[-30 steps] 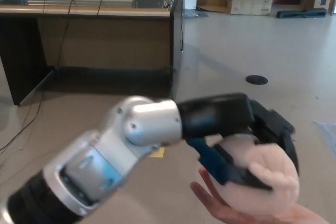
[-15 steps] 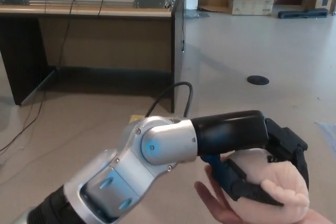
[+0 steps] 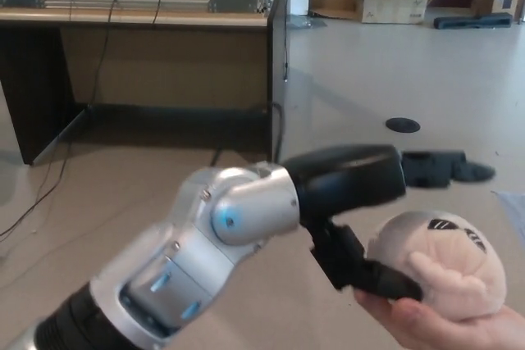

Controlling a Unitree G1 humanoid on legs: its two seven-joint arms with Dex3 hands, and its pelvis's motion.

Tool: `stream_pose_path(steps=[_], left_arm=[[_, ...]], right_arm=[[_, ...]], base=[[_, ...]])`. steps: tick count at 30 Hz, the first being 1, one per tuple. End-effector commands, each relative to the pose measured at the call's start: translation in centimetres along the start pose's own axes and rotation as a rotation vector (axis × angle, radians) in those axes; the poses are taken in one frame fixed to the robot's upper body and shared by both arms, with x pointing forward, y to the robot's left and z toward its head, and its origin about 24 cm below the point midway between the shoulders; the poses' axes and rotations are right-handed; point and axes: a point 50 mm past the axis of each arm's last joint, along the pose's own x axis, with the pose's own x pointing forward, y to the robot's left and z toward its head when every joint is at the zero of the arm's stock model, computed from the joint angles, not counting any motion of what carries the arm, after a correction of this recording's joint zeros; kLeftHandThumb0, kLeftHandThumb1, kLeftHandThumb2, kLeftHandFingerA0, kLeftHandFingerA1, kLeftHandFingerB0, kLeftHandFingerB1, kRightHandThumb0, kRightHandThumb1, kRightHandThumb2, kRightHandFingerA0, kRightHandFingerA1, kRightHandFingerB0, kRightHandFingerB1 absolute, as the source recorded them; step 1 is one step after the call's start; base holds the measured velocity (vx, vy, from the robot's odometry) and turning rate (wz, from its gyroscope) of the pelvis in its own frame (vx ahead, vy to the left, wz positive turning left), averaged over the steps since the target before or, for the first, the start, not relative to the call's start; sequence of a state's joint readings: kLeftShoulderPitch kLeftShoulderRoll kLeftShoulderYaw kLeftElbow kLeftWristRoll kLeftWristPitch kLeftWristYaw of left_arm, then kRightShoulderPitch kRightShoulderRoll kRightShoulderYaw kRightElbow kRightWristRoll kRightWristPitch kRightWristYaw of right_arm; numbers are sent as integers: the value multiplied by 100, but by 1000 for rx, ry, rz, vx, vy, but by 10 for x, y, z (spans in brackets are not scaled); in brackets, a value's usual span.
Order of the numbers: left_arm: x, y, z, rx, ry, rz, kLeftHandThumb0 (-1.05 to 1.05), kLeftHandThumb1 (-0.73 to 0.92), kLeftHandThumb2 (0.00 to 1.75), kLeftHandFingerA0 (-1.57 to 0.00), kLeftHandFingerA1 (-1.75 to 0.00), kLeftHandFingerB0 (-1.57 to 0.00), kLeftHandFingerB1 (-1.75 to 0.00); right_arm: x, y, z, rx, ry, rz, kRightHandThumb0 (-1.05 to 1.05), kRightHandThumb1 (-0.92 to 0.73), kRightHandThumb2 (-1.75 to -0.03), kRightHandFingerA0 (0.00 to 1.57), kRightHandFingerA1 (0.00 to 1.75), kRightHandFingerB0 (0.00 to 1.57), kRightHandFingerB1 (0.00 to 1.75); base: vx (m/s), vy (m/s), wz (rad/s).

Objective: The robot extends its left hand to pick up an emotional support dumpling from the palm of a person and brings its hand down by its side. Then it extends its arm again to hand the dumpling back to the person.

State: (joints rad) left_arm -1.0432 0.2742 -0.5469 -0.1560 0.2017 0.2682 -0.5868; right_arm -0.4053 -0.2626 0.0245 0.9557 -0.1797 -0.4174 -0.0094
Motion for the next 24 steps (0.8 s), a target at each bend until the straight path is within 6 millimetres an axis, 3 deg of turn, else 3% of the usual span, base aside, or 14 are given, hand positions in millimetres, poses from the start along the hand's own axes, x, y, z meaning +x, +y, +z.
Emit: stream_pose_path(steps=[1, 2, 11, 12, 14, 15, 16, 17, 18, 19, 22, 23, 24], left_arm=[[-6, 14, 0, 5, 26, -37, -82, 43, 89, 0, 0, 0, -6], [-8, 16, -1, -6, 23, -41, -102, 50, 69, 0, -1, 0, -9], [-18, 36, 6, -86, -54, 5, -104, 57, 67, 0, -2, 0, -1], [-26, 53, 13, -146, -119, 46, -85, 46, 88, 0, -3, 0, 0], [-30, 60, 17, -172, -149, 61, -85, 46, 88, 0, -3, 0, 0], [-40, 76, 20, -203, -174, 99, -90, 54, 58, 0, 0, 0, 0], [-53, 95, 26, -240, -212, 143, -90, 54, 58, 0, 0, 0, 0], [-60, 102, 26, -262, -226, 166, -91, 52, 60, 0, 0, 0, 0], [-65, 105, 25, -282, -233, 185, -91, 52, 60, 0, 0, 0, 0], [-75, 112, 20, -299, -224, 213, -81, 44, 86, 0, 0, 0, -1], [-80, 114, 19, -309, -221, 222, -81, 44, 86, 0, 0, 0, -1], [-97, 107, -2, -313, -166, 272, -86, 55, 57, 0, -21, 0, -8], [-110, 101, -15, -311, -120, 304, -86, 55, 57, 0, -21, 0, -8]], right_arm=[[-2, -2, -2, 42, -4, -16, -43, -64, -60, 79, 47, 46, 35], [-2, -2, -3, 35, -5, -13, -48, -67, -61, 77, 47, 48, 36], [0, 1, -4, 94, 19, -17, -46, -65, -60, 78, 46, 49, 37], [0, 1, -3, 103, 7, -12, -44, -64, -59, 77, 49, 47, 36], [0, 1, -3, 106, 1, -10, -44, -64, -59, 77, 49, 47, 36], [0, 1, -2, 92, -1, -8, -44, -65, -60, 78, 47, 47, 36], [1, 0, -1, 74, -4, -5, -44, -65, -60, 78, 47, 47, 36], [0, 0, -2, 75, -4, -3, -42, -65, -60, 78, 47, 47, 36], [0, 0, -2, 82, -4, -2, -42, -65, -60, 78, 47, 47, 36], [-1, 0, -3, 84, -6, -1, -40, -65, -60, 78, 47, 47, 36], [-1, 0, -3, 84, -6, 0, -40, -65, -60, 78, 47, 47, 36], [-3, -1, -6, 79, 1, 3, -39, -65, -60, 77, 47, 47, 36], [-5, -2, -8, 76, 7, 6, -39, -65, -60, 77, 47, 47, 36]], base=[[0, 0, 0], [0, 0, 0], [0, 0, 0], [0, 0, 0], [0, 0, 0], [0, 0, 0], [0, 0, 0], [0, 0, 0], [0, 0, 0], [0, 0, 0], [0, 0, 0], [0, 0, 0], [0, 0, 0]])
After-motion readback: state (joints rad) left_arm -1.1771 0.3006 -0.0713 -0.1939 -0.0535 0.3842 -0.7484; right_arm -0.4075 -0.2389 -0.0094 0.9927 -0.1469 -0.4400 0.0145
